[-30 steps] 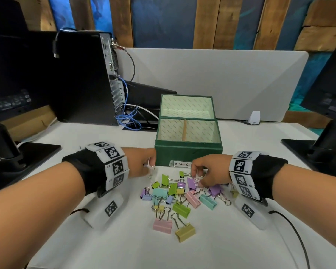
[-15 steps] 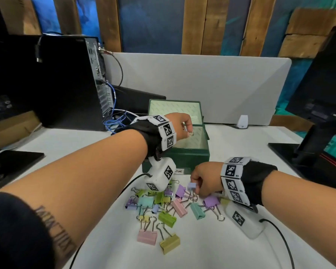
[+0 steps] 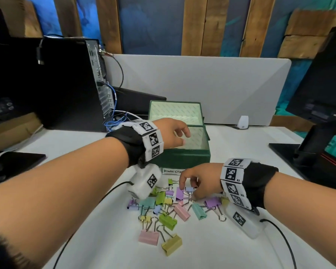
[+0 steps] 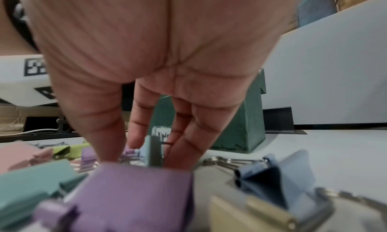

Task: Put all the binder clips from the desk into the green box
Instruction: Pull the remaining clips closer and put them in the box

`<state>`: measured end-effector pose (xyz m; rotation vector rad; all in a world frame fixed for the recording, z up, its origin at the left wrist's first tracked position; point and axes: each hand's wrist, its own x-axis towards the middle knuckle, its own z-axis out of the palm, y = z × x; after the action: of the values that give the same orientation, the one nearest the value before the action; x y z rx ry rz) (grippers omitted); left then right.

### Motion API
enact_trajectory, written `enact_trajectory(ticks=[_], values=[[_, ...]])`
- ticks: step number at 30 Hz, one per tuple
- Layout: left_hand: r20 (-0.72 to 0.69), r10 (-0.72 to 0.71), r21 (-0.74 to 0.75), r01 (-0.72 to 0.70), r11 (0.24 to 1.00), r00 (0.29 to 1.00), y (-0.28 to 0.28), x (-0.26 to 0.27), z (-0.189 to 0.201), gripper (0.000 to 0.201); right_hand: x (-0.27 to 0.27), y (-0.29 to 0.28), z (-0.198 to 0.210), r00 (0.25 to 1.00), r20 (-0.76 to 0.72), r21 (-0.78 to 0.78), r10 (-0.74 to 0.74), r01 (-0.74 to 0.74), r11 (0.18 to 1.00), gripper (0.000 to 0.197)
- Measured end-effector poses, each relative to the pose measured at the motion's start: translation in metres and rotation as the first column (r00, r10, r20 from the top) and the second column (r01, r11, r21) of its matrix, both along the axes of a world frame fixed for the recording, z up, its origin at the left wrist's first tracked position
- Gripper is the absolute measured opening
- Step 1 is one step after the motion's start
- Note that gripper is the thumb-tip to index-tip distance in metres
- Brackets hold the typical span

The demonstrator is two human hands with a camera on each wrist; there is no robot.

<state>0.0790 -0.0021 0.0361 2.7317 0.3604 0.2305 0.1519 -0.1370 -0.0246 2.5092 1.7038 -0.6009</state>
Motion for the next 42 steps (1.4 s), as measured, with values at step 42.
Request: enact_trajectory(ticks=[42], values=[[-0.382,0.045,0.213,0.040,0.976,0.923,0.022,-0.096,-0.075,0.026,0.021,0.027,0.048,0.957,0.174,0.483,-0.234,0.124,0.867,0.028]])
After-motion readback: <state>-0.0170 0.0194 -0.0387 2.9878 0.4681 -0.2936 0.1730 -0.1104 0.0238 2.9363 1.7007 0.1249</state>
